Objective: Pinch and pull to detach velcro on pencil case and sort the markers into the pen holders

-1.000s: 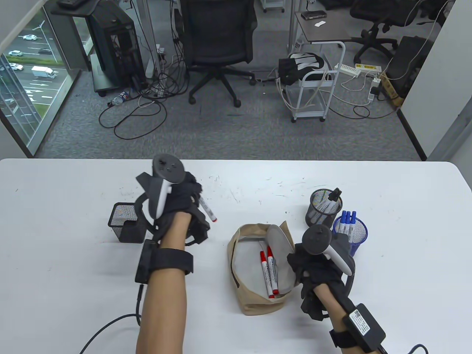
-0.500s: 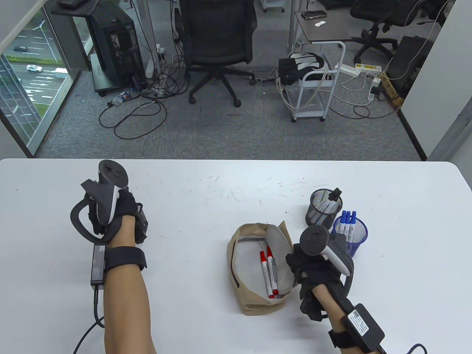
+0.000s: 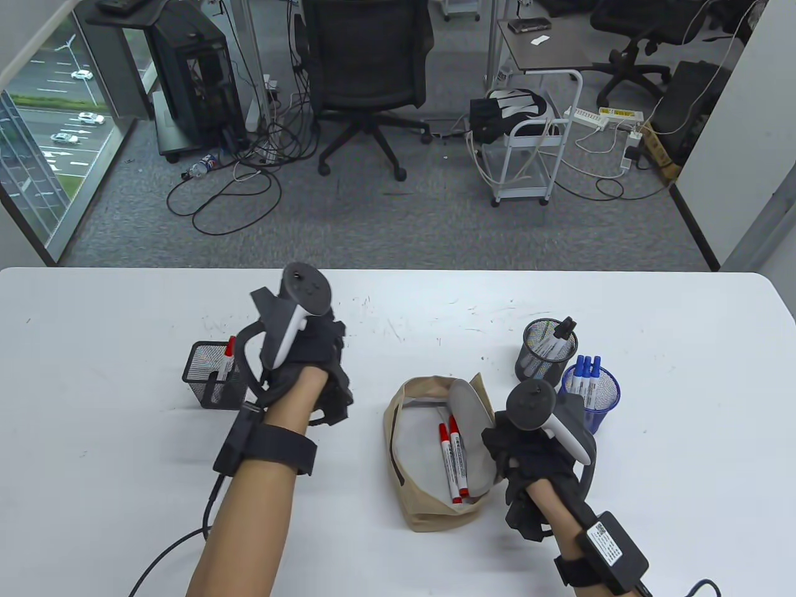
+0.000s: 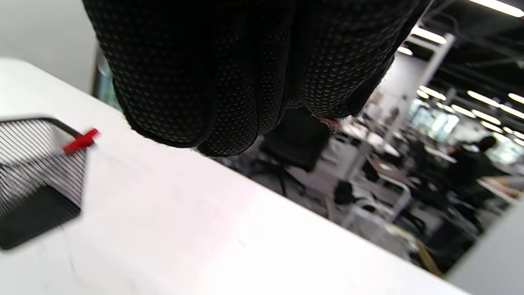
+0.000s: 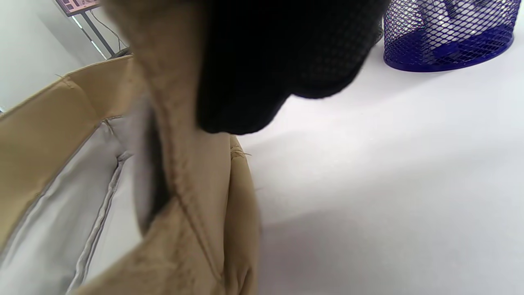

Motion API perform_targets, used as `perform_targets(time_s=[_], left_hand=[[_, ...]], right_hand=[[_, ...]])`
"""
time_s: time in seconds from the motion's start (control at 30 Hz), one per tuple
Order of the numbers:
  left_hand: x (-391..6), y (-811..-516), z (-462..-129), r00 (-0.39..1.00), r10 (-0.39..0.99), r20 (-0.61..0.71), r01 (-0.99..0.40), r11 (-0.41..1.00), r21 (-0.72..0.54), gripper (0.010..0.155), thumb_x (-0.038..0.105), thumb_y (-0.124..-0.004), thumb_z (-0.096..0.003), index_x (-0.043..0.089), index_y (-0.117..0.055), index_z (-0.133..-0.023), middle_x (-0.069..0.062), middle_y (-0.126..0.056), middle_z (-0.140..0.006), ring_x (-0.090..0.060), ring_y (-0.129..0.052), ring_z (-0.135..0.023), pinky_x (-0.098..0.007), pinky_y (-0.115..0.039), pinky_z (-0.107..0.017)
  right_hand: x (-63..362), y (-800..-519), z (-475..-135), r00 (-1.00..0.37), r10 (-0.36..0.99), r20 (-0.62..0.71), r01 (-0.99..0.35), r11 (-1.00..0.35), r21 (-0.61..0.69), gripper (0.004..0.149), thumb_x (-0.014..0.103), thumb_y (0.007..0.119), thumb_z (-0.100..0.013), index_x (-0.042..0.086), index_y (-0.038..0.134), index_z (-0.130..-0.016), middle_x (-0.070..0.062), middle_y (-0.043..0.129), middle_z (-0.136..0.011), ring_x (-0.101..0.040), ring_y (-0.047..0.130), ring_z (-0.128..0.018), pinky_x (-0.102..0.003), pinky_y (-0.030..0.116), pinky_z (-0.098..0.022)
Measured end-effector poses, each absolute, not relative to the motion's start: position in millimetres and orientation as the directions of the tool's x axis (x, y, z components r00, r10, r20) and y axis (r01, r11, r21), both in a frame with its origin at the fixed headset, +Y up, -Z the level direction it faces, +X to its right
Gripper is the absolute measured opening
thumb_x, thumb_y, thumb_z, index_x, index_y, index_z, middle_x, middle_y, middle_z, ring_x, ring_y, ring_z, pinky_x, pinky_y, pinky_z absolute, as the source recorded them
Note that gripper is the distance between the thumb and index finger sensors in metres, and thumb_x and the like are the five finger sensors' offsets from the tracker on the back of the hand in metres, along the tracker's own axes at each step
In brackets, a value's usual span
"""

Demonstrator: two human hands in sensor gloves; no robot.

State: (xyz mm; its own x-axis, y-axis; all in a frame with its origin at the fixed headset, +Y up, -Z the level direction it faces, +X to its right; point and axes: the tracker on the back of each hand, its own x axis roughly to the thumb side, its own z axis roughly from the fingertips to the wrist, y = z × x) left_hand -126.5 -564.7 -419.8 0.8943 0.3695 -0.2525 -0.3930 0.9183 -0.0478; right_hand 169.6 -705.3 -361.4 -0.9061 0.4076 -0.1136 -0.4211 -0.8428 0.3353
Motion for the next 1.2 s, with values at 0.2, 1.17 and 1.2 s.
perform_targets(time_s=[0.2, 1.17, 1.2], left_hand=[[-59.2, -599.1, -417.9, 0.894, 0.393, -0.216, -0.447, 0.825, -0.345, 0.049, 0.039, -0.098, -0.0434, 0.018, -0.096, -0.088, -0.009, -0.109, -0.078, -0.027, -0.116, -0.057, -0.033, -0.104, -0.033], [29.1, -750.2, -433.7, 0.960, -0.105, -0.259, -0.070, 0.806, -0.588, 0.080, 0.057, -0.099, -0.0339, 0.022, -0.078, -0.103, -0.001, -0.107, -0.073, -0.020, -0.112, -0.052, -0.032, -0.099, -0.036], [28.0, -750.5, -433.5, 0.961, -0.096, -0.258, -0.076, 0.808, -0.585, 0.079, 0.056, -0.099, -0.0339, 0.022, -0.078, -0.103, 0.004, -0.108, -0.070, -0.017, -0.112, -0.050, -0.030, -0.099, -0.035]], right_hand=[[170.0, -706.1, -361.1, -0.902, 0.415, -0.118, -0.430, -0.839, 0.334, 0.050, 0.031, 0.089, -0.049, -0.001, 0.083, -0.087, -0.015, 0.105, -0.062, -0.016, 0.107, -0.022, -0.029, 0.090, -0.016], [169.9, -706.3, -360.6, -0.905, 0.409, -0.117, -0.424, -0.839, 0.340, 0.050, 0.031, 0.089, -0.049, -0.001, 0.083, -0.087, -0.015, 0.105, -0.062, -0.016, 0.107, -0.022, -0.029, 0.090, -0.016], [169.9, -706.3, -360.5, -0.904, 0.410, -0.117, -0.425, -0.839, 0.340, 0.050, 0.031, 0.089, -0.049, -0.001, 0.083, -0.087, -0.015, 0.105, -0.062, -0.016, 0.107, -0.022, -0.029, 0.090, -0.016]])
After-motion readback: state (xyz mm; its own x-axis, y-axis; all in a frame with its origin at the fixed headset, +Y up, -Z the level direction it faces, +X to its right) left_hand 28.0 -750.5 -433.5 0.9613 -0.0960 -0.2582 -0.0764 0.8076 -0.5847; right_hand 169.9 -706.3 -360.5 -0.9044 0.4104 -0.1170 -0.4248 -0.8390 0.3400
